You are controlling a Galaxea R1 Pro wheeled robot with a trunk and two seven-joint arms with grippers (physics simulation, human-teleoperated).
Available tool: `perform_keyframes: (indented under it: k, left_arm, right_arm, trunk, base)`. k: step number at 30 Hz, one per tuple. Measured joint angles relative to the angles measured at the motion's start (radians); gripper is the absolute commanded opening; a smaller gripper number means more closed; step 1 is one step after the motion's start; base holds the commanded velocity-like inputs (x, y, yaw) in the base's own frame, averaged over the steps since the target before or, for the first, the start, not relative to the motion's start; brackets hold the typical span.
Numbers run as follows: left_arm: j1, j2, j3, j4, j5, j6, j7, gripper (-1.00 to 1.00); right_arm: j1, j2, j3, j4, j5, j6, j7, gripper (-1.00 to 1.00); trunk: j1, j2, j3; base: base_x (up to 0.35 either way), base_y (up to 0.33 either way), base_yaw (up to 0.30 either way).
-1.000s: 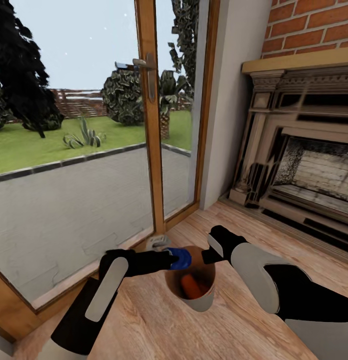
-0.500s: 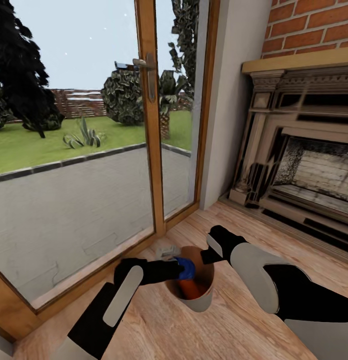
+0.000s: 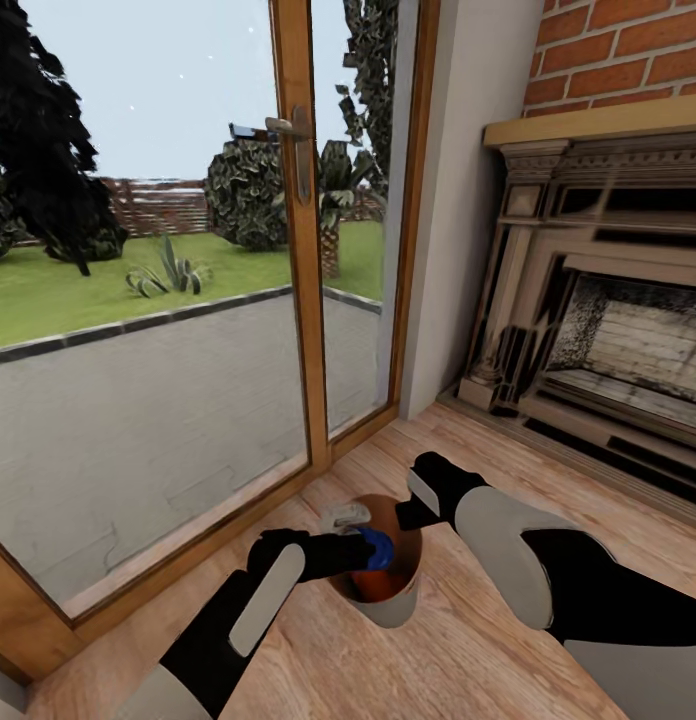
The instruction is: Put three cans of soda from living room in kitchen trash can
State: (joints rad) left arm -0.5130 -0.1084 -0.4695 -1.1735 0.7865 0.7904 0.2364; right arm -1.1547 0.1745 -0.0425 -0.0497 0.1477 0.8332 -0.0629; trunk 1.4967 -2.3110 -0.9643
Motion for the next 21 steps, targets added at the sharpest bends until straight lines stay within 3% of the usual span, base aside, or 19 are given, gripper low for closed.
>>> perform_keyframes:
  k: [11, 13, 15, 21]
  left_arm:
    - [-0.022, -0.008, -0.014, 0.090, -0.001, -0.063, 0.000, -1.00]
    - [-0.029, -0.010, -0.015, 0.117, -0.018, -0.087, 0.000, -1.00]
    - [-0.034, -0.025, -0.015, 0.160, -0.068, -0.125, 0.000, -1.00]
    - [-0.036, -0.035, -0.014, 0.184, -0.098, -0.144, 0.000, -1.00]
  right_arm:
    - [0.000, 0.000, 0.006, 0.005, 0.003, 0.000, -0.001, -1.00]
    - [0.000, 0.000, 0.006, 0.005, -0.007, 0.000, -0.001, -1.00]
    - [0.000, 0.000, 0.009, 0.006, -0.020, 0.001, -0.001, -1.00]
    - [0.000, 0.000, 0.009, 0.007, -0.028, 0.001, -0.001, -1.00]
  trunk:
    - [0.000, 0.000, 0.000]
    - [0.000, 0.000, 0.000]
    - [0.000, 0.000, 0.000]
    - [0.000, 0.000, 0.000]
  base:
    - [0.000, 0.000, 0.000]
    - [0.000, 0.000, 0.000]
    - [0.000, 0.000, 0.000]
    - [0.000, 0.000, 0.000]
